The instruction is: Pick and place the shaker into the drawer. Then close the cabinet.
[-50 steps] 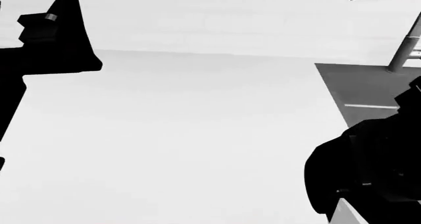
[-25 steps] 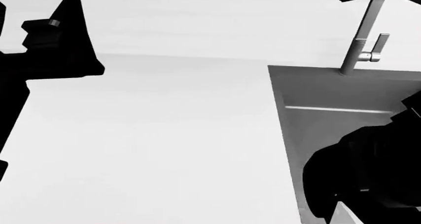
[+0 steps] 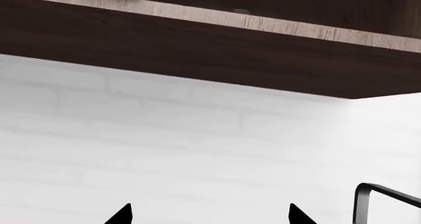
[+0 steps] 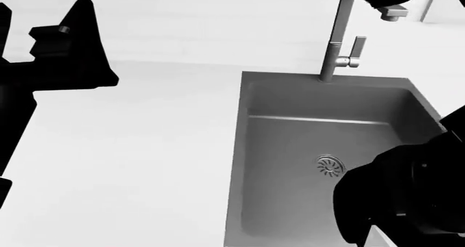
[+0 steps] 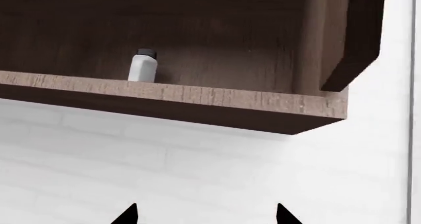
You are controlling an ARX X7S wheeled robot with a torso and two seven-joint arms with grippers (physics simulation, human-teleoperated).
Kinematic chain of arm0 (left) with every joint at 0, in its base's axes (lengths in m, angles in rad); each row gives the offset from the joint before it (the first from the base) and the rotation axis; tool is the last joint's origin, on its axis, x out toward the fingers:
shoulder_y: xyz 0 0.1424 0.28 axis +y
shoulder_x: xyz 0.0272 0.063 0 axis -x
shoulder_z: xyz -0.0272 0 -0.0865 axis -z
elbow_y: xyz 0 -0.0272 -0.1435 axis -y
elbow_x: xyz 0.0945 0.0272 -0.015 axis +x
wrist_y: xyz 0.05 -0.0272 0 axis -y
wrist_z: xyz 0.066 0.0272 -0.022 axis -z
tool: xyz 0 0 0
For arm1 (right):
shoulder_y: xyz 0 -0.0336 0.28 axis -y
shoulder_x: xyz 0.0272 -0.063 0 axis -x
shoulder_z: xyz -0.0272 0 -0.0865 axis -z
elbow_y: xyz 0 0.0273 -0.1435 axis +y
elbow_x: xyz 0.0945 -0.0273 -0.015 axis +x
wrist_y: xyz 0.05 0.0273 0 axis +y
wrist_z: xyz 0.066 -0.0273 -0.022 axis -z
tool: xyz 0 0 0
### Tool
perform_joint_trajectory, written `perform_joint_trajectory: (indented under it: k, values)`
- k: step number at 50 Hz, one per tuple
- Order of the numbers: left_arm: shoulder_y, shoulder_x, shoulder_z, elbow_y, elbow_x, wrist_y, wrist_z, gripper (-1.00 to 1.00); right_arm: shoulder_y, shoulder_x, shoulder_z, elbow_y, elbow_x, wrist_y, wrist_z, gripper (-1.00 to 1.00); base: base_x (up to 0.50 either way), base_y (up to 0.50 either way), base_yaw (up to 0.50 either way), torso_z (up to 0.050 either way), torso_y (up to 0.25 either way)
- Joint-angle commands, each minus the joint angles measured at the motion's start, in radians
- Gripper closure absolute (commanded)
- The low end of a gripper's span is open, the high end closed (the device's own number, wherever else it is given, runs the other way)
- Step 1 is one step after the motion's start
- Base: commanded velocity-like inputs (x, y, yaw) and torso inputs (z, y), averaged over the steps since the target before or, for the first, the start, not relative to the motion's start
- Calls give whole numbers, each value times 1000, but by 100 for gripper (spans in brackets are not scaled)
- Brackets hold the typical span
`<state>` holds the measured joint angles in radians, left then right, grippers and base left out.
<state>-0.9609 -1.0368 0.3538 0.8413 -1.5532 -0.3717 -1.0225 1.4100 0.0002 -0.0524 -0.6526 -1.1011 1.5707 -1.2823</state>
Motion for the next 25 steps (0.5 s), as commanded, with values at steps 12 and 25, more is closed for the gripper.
perform_joint_trajectory:
  k: [12,25]
  values:
    - [9,1,-2,2,-1,2,5,-100,-14,0,6,-15,59,0,52,-100,56,-497,0,0,0]
    - [10,-7,-12,0,-8,6,7,-100,53,0,-28,109,-330,0,-205,-100,10,-87,0,0,0]
